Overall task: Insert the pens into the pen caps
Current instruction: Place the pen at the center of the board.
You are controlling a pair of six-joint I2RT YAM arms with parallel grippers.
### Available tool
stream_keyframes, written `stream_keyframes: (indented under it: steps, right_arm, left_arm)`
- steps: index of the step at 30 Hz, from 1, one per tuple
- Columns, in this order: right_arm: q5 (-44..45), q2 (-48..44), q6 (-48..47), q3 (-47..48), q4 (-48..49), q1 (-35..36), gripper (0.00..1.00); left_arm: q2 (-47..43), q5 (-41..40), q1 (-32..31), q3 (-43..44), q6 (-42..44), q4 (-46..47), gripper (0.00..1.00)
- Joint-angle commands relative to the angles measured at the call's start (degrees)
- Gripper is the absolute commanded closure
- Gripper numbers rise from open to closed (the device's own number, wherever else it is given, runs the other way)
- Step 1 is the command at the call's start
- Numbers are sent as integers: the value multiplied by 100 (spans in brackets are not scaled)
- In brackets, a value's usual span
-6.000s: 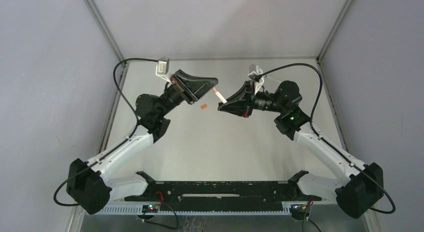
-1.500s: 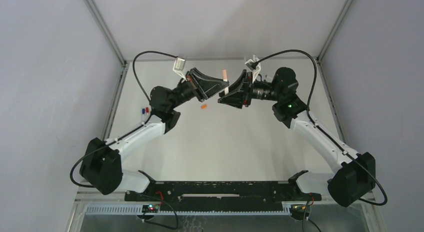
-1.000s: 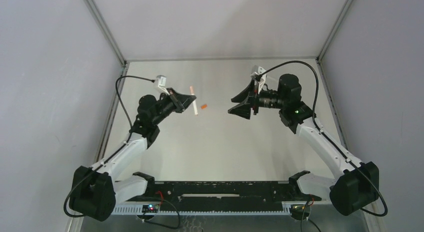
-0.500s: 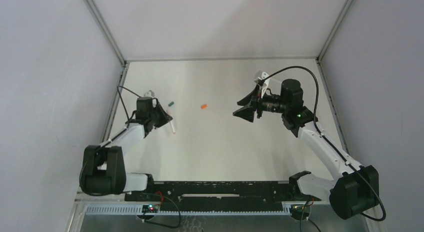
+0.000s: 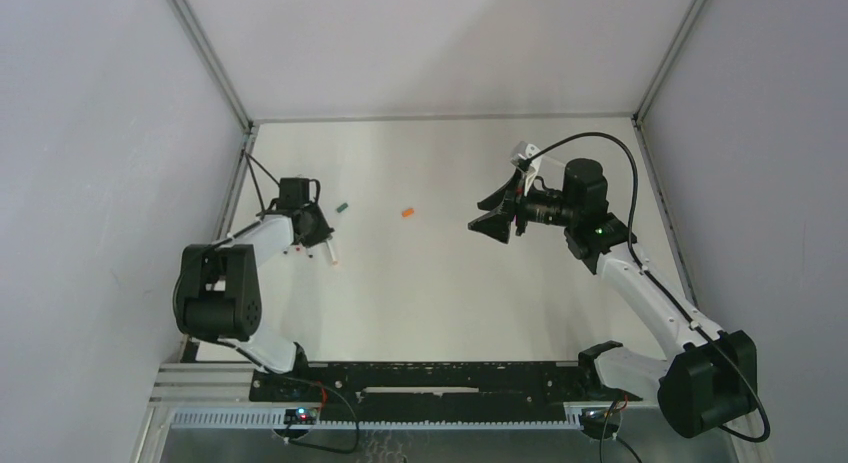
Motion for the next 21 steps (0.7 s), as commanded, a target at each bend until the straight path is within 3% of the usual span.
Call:
stream_keyframes:
  steps: [1, 21]
  right_arm:
    - [58, -130, -117, -26, 126, -68, 31]
    - [76, -94, -116, -24, 119, -134, 31]
  left_arm:
    - [283, -207, 88, 495, 228, -293, 99]
    - [764, -73, 304, 1044, 335, -646, 75]
